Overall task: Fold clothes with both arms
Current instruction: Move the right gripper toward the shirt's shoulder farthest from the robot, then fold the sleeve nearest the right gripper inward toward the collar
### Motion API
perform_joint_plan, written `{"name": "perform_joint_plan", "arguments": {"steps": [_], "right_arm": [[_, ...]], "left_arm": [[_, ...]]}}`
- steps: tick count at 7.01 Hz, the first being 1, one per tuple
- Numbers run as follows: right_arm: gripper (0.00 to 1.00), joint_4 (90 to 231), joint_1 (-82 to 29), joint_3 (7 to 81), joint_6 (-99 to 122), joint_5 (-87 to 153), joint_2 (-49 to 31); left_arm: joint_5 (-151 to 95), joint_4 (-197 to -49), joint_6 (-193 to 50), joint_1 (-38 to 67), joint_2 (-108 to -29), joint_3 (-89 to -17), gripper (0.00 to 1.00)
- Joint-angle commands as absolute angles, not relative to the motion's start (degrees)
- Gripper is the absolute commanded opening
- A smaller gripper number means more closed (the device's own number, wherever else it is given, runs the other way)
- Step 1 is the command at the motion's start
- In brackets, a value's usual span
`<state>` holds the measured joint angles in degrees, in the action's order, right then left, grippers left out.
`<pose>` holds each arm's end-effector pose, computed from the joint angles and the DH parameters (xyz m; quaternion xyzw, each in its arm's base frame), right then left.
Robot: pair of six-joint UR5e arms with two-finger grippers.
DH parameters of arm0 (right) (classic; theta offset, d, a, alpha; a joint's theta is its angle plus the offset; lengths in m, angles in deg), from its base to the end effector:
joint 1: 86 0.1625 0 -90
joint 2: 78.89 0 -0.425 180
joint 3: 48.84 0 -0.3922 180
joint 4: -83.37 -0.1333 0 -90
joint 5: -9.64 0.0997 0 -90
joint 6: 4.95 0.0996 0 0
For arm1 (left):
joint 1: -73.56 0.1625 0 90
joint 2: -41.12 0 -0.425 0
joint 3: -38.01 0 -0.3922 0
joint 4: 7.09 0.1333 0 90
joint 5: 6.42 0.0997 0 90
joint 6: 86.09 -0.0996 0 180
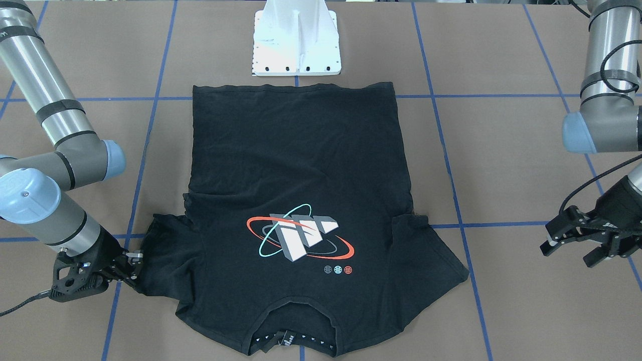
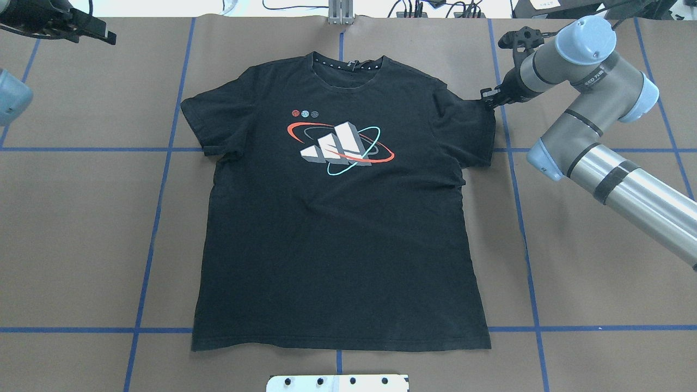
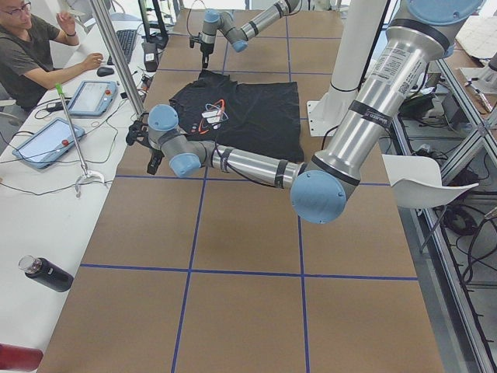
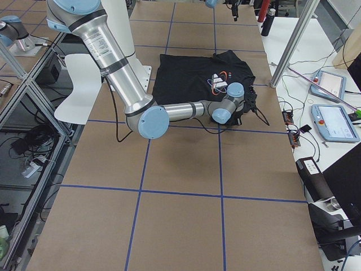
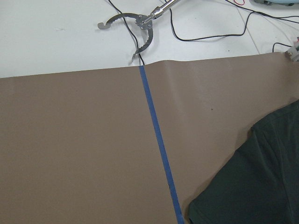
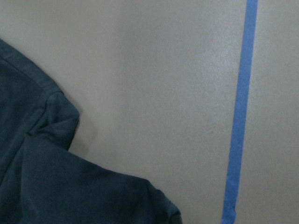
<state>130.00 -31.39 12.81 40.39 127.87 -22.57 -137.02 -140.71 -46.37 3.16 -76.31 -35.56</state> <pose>-0.3687 -0.6678 0.4627 0.1608 -0.4283 -0.0235 0.8889 0.1704 -0.6826 0.4274 0.2214 0.4808 0.0112 0.8483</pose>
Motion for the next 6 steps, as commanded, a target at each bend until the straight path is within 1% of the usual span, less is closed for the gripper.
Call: {"name": "perform_joint_plan", "arguments": {"steps": [1, 2, 3, 4, 6], "right_arm": [[0.00, 130.1, -31.2, 15.3, 40.7, 128.4, -23.1], [0.00, 132.6, -31.2, 19.0, 40.9, 130.3, -23.3], [0.00, 137.9, -31.6, 24.8, 43.8, 130.7, -23.8], [0.00, 140.7, -34.4, 27.6, 49.0, 130.1, -25.8], [0.00, 142.0, -41.8, 26.0, 54.2, 117.1, -29.0]], "left_arm": [[-137.0, -140.7, -46.4, 3.2, -76.3, -35.6, 0.99], [-137.0, -140.7, -46.4, 3.2, -76.3, -35.6, 0.99], [-137.0, -140.7, -46.4, 3.2, -76.3, -35.6, 0.99], [-137.0, -140.7, -46.4, 3.2, -76.2, -35.5, 0.99], [-137.0, -140.6, -46.6, 3.2, -76.2, -35.1, 0.99]]}}
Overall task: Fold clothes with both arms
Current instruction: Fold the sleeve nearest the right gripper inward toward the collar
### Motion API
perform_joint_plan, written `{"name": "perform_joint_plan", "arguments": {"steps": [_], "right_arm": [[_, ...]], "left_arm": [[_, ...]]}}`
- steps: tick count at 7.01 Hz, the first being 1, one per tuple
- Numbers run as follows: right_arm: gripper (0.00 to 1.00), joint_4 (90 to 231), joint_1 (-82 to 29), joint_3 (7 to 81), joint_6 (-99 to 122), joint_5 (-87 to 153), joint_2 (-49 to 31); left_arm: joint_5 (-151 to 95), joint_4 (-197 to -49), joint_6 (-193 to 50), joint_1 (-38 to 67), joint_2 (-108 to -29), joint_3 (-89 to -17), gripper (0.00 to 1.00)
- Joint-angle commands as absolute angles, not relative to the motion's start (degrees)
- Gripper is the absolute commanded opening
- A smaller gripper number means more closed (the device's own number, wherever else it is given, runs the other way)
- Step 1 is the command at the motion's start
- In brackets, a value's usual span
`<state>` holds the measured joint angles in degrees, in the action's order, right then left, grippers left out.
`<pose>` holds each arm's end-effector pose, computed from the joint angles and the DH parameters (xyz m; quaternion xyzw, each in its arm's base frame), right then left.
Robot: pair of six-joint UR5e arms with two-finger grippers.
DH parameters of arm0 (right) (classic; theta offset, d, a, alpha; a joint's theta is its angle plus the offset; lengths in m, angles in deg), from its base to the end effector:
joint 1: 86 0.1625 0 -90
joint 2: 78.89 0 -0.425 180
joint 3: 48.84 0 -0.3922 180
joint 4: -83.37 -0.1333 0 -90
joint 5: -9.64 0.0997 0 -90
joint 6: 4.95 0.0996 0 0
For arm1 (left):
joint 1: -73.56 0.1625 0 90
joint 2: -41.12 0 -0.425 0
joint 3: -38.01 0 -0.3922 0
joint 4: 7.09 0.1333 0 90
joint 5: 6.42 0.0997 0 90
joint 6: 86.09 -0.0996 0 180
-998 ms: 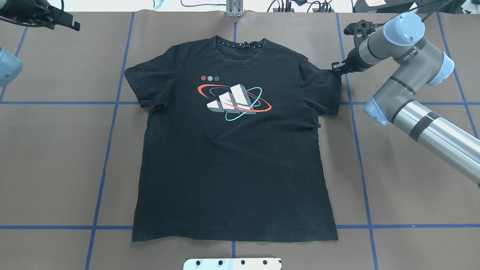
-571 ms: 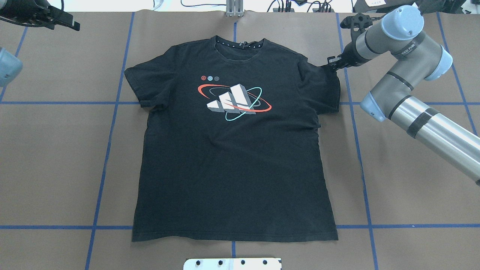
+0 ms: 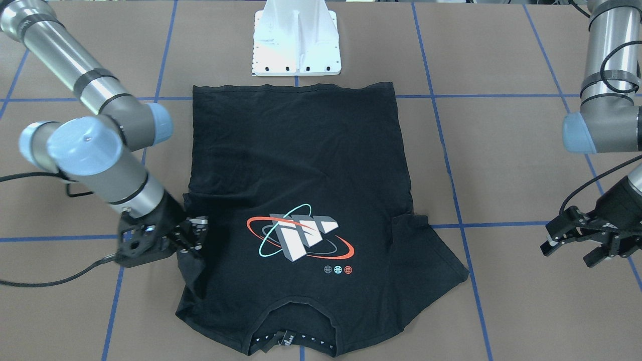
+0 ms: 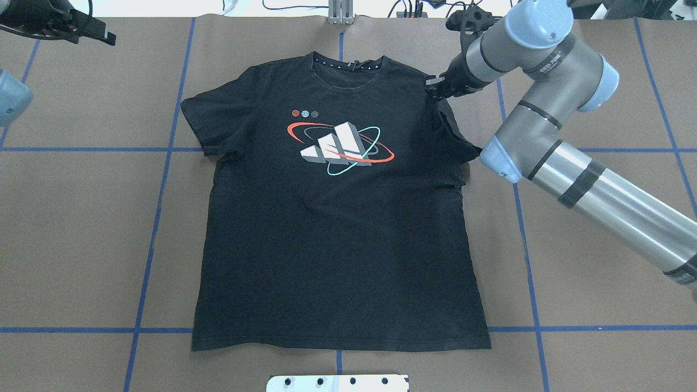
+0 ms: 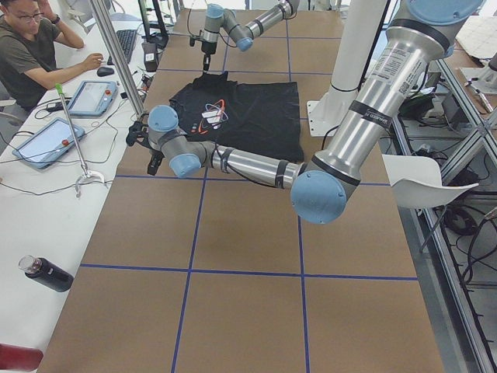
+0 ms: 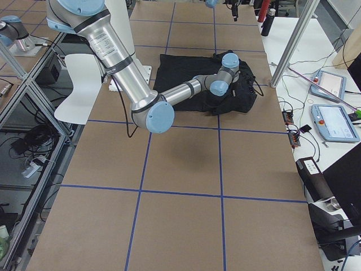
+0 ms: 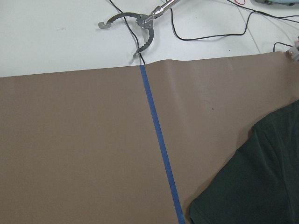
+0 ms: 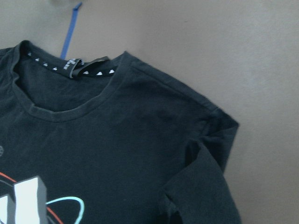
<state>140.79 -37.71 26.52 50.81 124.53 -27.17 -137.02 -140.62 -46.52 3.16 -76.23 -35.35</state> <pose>-0.4329 -0.6230 0.3062 0.1606 -0.4712 0.0046 0.8673 0.1704 -0.6827 0.4304 0.2193 0.4796 0.0110 0.8495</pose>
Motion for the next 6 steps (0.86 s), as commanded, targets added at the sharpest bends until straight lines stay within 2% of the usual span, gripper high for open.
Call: {"name": "perform_joint_plan", "arguments": {"steps": [1, 2, 4, 5, 6], "right_arm": [[0.00, 142.9, -42.1, 19.2, 54.4, 115.8, -34.2], [0.00, 142.7, -42.0, 13.2, 54.5, 113.5, -37.6], [0.00, 142.4, -42.1, 12.5, 54.6, 112.6, -37.9], [0.99, 142.3, -42.1, 12.6, 54.6, 112.6, -38.3], [1.00, 142.1, -42.4, 13.2, 57.7, 112.7, -38.7]], "left_arm": [[-137.0, -140.7, -46.6, 3.2, -76.2, -35.1, 0.99], [-137.0, -140.7, -46.6, 3.2, -76.2, -35.1, 0.99], [-137.0, -140.8, -46.6, 3.2, -76.5, -35.0, 0.99], [-136.8, -140.8, -46.5, 3.6, -77.3, -34.8, 0.99], [-136.8, -140.9, -45.6, 4.2, -78.2, -33.8, 0.99]]}}
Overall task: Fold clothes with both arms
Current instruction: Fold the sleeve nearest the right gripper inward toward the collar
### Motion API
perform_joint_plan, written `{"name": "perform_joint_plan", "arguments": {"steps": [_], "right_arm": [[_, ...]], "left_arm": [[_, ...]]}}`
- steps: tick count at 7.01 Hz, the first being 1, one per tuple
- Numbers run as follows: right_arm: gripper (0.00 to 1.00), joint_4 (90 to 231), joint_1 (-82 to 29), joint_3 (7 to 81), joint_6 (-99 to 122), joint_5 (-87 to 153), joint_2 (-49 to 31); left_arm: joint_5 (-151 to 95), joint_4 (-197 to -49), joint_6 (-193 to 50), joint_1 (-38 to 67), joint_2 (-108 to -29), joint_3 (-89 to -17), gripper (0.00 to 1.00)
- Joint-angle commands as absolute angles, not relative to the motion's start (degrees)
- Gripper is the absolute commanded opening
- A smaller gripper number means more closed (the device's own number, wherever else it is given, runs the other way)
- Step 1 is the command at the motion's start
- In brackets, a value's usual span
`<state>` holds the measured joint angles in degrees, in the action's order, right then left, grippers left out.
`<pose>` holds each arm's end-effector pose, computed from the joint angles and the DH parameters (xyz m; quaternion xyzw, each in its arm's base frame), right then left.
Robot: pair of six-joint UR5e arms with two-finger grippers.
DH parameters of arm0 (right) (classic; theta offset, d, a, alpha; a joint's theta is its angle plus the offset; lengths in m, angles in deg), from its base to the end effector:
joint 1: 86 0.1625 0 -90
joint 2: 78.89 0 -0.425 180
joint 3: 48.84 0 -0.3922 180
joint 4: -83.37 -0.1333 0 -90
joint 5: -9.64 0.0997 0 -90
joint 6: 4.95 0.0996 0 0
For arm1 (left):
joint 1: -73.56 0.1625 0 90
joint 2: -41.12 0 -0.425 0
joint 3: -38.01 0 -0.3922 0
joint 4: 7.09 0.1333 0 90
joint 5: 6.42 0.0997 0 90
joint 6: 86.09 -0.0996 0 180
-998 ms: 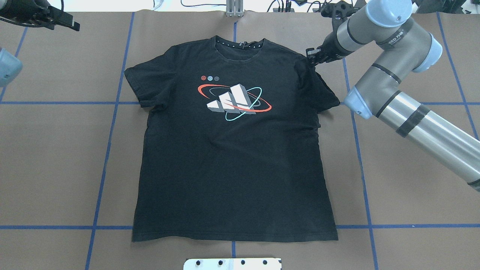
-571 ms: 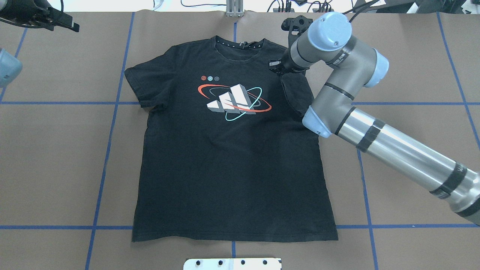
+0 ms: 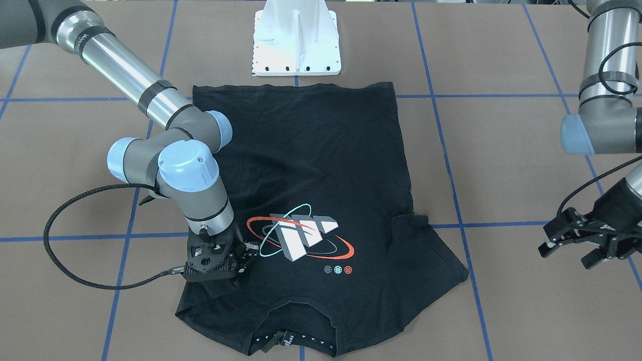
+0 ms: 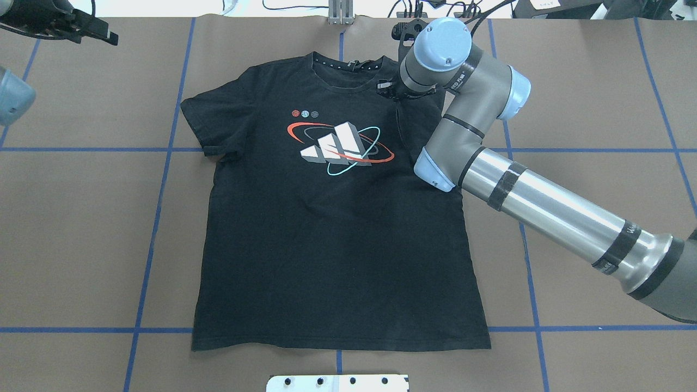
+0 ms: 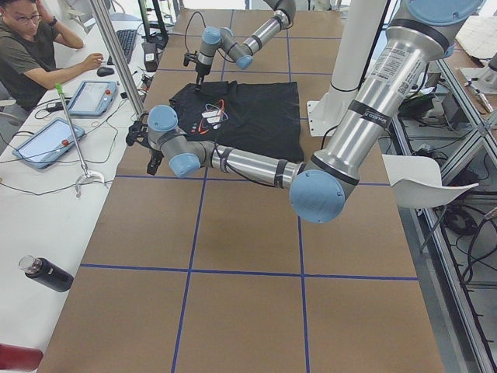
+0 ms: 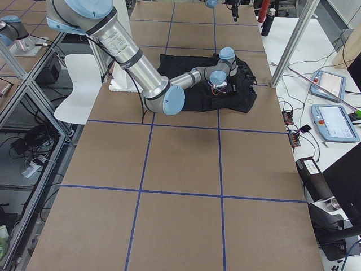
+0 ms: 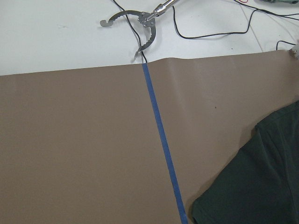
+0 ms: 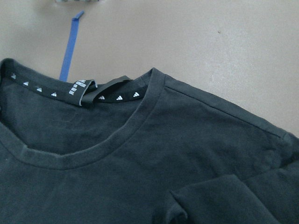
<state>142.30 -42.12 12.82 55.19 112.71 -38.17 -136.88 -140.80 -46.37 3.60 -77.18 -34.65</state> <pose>-0.5188 -0.6526 0.2807 0.1795 -0.4099 0.0594 0.8923 0.1774 -0.6868 0.4246 0.2206 0.4810 0.0140 0.8484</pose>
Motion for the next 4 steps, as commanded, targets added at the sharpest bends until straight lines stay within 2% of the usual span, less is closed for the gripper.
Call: {"name": "perform_joint_plan", "arguments": {"steps": [1, 2, 4], "right_arm": [[1.00, 142.2, -42.3, 13.5, 61.5, 113.7, -40.3], [1.00, 142.3, -42.3, 15.7, 64.1, 114.7, -40.3], [1.00, 142.6, -42.1, 17.9, 66.2, 116.9, -39.9]], "left_arm": [[-134.5, -141.5, -43.4, 6.1, -79.7, -33.1, 0.99], [-127.6, -144.2, -38.8, 9.6, -80.5, -32.2, 0.99], [-117.8, -152.7, -35.6, 15.8, -81.8, -25.5, 0.94]]}}
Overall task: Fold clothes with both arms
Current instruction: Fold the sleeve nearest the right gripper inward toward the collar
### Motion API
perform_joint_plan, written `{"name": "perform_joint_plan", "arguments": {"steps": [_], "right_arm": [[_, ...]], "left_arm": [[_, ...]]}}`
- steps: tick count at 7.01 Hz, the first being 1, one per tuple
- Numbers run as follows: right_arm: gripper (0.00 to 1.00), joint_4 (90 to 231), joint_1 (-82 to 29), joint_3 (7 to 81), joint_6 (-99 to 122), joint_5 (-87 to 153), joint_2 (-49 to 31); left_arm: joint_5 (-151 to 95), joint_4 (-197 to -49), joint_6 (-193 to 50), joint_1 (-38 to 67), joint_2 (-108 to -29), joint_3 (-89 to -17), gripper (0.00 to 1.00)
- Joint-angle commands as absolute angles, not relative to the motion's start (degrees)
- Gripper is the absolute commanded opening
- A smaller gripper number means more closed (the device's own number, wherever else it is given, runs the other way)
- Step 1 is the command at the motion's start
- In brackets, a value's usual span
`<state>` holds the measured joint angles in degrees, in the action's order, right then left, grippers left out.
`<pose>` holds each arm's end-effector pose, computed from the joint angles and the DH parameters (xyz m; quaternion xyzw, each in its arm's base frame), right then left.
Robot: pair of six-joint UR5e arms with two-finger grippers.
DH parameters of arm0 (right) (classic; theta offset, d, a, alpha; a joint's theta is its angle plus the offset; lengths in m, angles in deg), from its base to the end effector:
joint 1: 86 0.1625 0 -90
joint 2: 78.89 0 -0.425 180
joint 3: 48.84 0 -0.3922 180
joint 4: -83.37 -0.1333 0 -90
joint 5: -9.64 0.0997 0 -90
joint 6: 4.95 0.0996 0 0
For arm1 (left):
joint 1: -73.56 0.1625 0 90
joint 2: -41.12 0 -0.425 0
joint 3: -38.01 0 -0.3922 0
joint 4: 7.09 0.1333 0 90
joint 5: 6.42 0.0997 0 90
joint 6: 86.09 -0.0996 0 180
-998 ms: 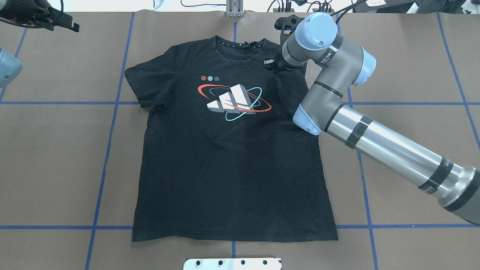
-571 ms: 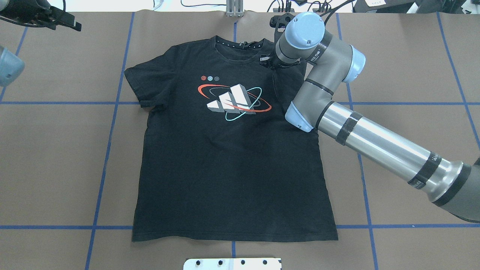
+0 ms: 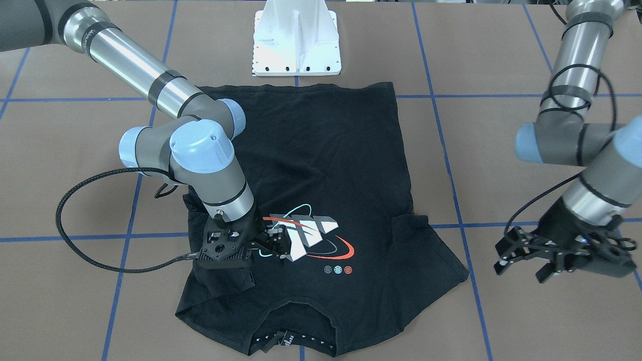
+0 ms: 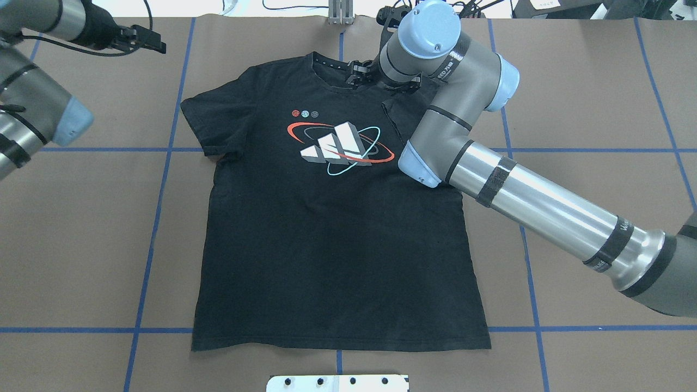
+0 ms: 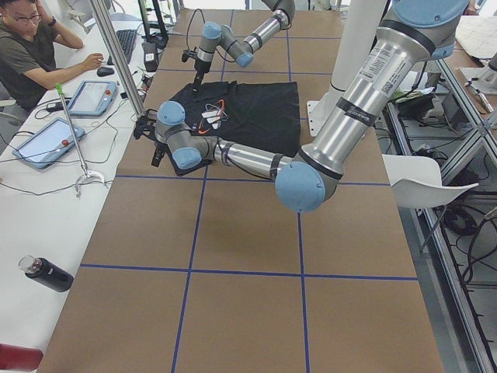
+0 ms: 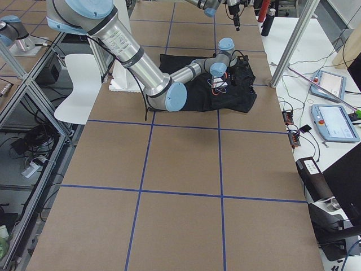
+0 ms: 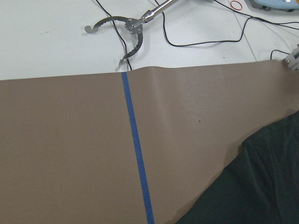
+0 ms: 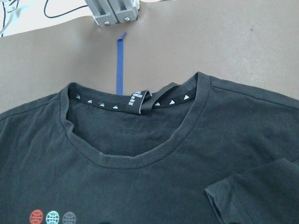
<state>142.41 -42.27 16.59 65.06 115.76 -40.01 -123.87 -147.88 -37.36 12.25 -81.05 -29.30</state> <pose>-0.5166 -0.6404 0.2213 0.1470 -0.4694 0.1125 0.8633 0.2783 -0.6905 0.4149 0.2522 0.4651 -0.0289 0.8481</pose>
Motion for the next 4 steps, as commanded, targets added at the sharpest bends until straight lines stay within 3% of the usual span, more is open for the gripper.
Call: {"name": "perform_joint_plan", "arguments": {"steps": [1, 4], "right_arm": [[1.00, 142.6, -42.0, 17.9, 66.2, 117.3, -39.8], [1.00, 142.7, -40.7, 18.4, 66.2, 119.8, -39.8]], "left_arm": [[-115.4, -153.2, -35.6, 17.5, -82.1, -24.1, 0.89], [-113.4, -154.7, -35.6, 20.6, -82.5, -21.1, 0.75]]}}
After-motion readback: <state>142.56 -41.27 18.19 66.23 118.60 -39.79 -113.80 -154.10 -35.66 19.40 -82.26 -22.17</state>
